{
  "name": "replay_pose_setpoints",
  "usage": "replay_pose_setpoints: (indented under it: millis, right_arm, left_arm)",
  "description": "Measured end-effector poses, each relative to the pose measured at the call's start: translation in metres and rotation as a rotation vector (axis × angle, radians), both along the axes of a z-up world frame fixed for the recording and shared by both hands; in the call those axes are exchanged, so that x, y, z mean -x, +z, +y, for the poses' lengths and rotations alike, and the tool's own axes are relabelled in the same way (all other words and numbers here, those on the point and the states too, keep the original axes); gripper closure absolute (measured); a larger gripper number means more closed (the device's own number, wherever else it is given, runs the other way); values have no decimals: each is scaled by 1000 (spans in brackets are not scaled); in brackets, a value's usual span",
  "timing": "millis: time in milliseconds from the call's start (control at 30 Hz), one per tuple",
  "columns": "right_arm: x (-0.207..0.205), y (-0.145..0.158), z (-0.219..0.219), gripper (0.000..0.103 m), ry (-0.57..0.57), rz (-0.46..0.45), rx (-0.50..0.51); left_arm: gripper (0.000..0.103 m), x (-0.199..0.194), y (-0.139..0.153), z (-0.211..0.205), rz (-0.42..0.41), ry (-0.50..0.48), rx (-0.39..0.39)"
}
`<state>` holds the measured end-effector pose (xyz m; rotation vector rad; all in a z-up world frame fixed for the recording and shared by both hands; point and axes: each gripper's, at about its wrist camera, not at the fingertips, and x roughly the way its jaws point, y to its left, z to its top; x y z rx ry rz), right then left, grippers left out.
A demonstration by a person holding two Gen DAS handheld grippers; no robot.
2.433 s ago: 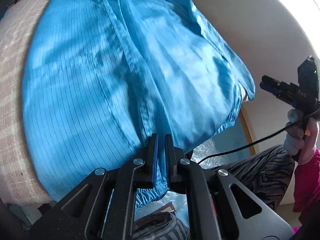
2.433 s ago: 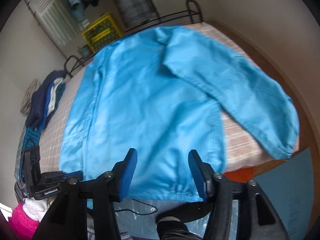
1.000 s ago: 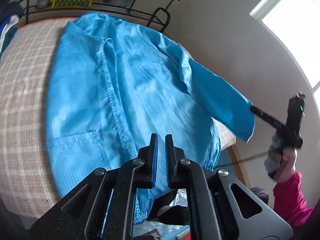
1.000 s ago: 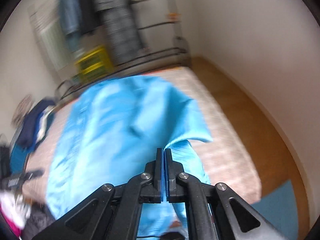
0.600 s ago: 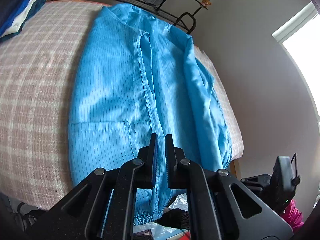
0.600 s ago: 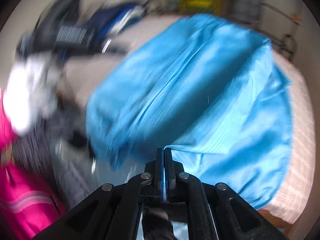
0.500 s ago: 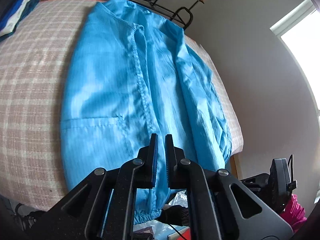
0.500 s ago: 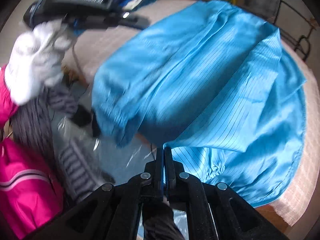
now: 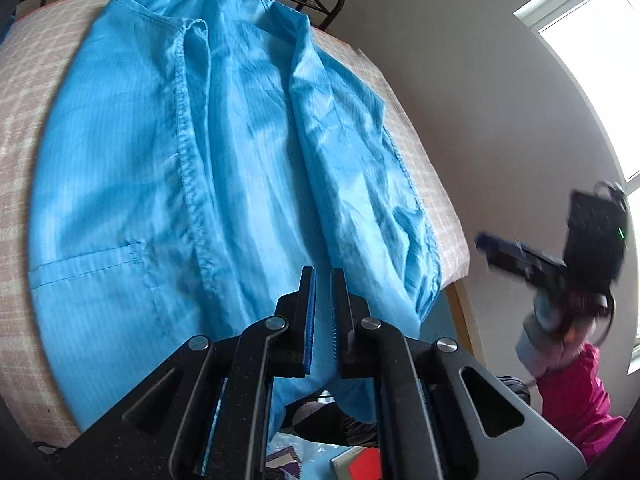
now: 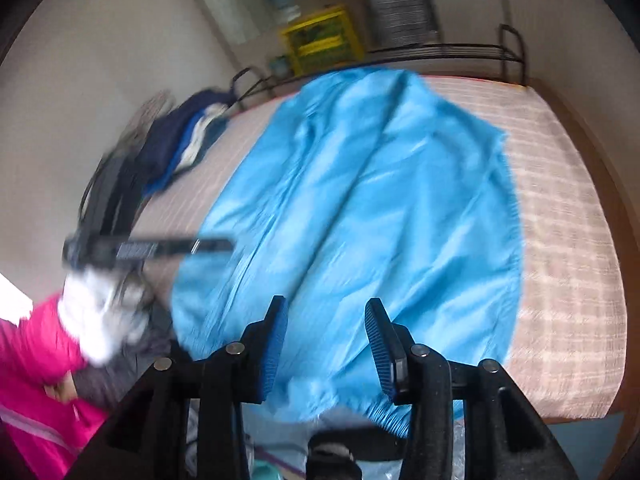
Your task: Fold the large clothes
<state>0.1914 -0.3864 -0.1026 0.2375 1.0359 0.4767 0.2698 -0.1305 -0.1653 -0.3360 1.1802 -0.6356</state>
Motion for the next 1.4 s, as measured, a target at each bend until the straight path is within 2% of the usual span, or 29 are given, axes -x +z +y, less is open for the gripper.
replay_pose_setpoints:
  millis: [200,333,433,533,567,667,767,800,967,1033,1067,1133,1167,1233,1300,1400]
  right_arm:
    - [-66,-2,-36,61,-115,-1,-41]
    - [-121,-13,-55,60,-180,35,-153]
    - [-160,-22,-57,60,-227,49,-174]
    - [-202,-44,-51,58,-218,120,-232]
    - [-211,-52,-47,58,-229,147,-222]
    - [-221,-73,-33,58,-191,206,-202]
    - [-224,-87,-21,56,-165,223,-127]
    - [-226,-93,-20,54,-172,238,-124]
    - [-242,-118,-12,55,-190,296,-171]
    - [-250,-123,-5,60,-198,292,-190]
    - [-252,-121,-2,67,-198,282,-203]
    - [-255,-116,9,97,-174,281,-215]
    - [-256,-111,17,103,-163,262,-162]
    - [-261,-98,34,103,-141,225,38]
    - [-267,-83,38,103,-143,197,175]
    - [-277,-48,31,103,-171,88,425]
  left_arm:
    - [98,-3,-2,-38,8,-66,14]
    - [98,-5,-17,-65,52,-110,26]
    - [98,-3,-28,-77,75,-137,33]
    - [98,2,-37,-82,96,-164,35]
    - [98,4,-41,-83,113,-167,42]
    - [98,8,-48,-81,133,-172,71]
    - [98,12,-54,-84,132,-200,65]
    - [98,13,-55,-85,135,-206,62]
    - [98,19,-58,-88,144,-218,72]
    - [98,18,-56,-86,133,-209,72]
    - [98,17,-55,-85,129,-201,78]
    - [98,13,-56,-84,138,-187,105]
    - [98,11,-57,-84,145,-183,114]
    - [98,9,-58,-84,158,-179,148]
    - [98,8,-58,-84,168,-178,181]
    - [98,6,-58,-87,175,-188,218]
